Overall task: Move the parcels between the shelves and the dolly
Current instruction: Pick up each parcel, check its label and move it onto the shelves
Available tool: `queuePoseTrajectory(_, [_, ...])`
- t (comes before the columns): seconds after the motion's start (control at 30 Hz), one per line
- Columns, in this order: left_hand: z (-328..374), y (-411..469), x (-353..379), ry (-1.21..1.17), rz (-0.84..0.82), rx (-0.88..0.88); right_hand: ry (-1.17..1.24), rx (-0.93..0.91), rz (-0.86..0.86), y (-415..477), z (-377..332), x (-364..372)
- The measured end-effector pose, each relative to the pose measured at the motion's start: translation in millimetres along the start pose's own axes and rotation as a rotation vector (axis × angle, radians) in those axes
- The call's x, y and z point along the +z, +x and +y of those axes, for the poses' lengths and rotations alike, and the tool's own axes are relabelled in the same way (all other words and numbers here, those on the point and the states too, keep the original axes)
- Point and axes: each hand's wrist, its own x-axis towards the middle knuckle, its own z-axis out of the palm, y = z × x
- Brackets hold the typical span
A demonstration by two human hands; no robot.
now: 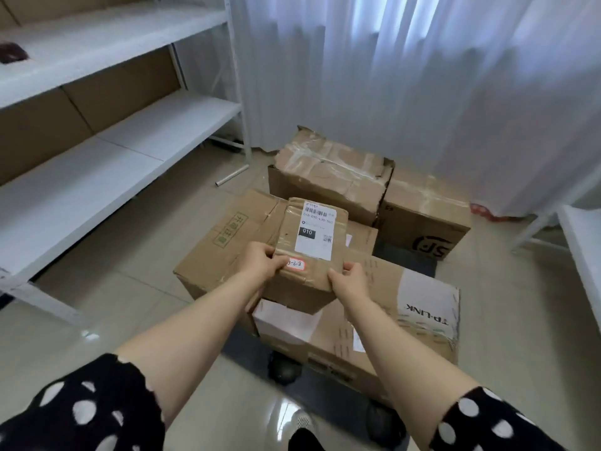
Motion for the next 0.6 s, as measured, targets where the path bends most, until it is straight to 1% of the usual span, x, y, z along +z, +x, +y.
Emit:
queuePoseTrajectory(0.13, [-10, 41, -45, 0.037, 0.109, -0.082, 0.027, -0.024, -0.12, 28, -35, 53])
queuePoseTrajectory(0.27, [-20, 81, -85, 0.054, 0.169, -0.128, -0.022, -0.057, -0.196, 46, -68, 99])
queuePoseTrajectory(0.4, [-32, 126, -124, 0.028, 0.194, -0.122, -0.116, -0.149, -0.205, 70, -100, 147])
queuePoseTrajectory(0.6, [-63, 215, -194, 0.023, 0.12, -0.056, -0.058, -0.116, -0.121, 105, -130, 245])
